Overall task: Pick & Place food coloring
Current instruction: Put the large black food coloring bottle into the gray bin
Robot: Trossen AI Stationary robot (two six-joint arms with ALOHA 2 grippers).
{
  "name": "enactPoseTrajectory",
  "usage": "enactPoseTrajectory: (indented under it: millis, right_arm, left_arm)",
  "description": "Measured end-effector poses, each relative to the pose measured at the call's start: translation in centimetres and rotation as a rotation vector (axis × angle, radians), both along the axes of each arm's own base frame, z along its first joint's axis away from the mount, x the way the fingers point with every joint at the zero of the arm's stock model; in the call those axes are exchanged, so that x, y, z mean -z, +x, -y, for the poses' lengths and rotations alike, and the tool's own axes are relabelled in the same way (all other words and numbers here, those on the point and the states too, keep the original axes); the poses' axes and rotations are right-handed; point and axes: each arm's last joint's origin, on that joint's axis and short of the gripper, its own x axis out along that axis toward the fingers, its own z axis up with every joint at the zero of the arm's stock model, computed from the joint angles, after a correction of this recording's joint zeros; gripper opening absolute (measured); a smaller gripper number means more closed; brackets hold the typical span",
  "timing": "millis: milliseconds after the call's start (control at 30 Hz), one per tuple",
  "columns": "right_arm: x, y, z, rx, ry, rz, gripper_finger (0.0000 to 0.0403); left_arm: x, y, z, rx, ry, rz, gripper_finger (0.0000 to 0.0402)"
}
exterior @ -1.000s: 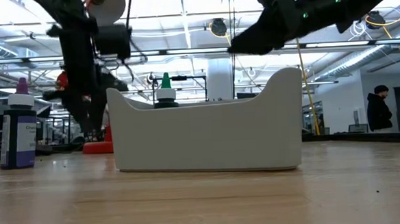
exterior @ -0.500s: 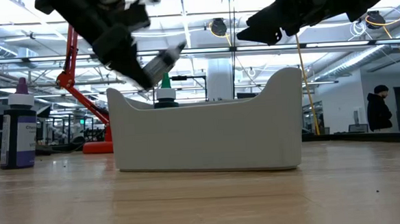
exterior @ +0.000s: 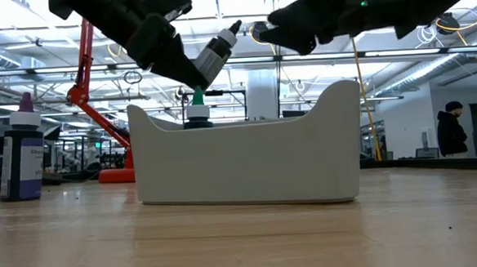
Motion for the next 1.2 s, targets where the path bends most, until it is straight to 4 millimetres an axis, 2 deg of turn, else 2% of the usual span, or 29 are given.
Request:
enactPoseTrajectory:
  millis: [233,600,900,1200]
  right_arm:
    - [1.3,1.4,0.7,0.023,-0.002,0.01,0.0276]
    - [1.3,5.1,0.8,-0.046,0.006,-0.016,0.0276]
    - [1.1,5.2,0.8,-0.053,0.003,0.002,0.0273]
    - [1.1,5.2,0.8,-0.054,-0.001,0.0,0.0219]
  left_arm:
    - [-0.1,0.2,0.1,0.026,-0.015,0.014,0.0131]
    - [0.0,0.4,0.2,0.05,-0.032,0.026,0.013]
    - [0.1,0.2,0.2,0.04,-0.043,0.01,0.013]
    - [0.0,0.3,0.1,0.038,-0.044,0.019,0.013]
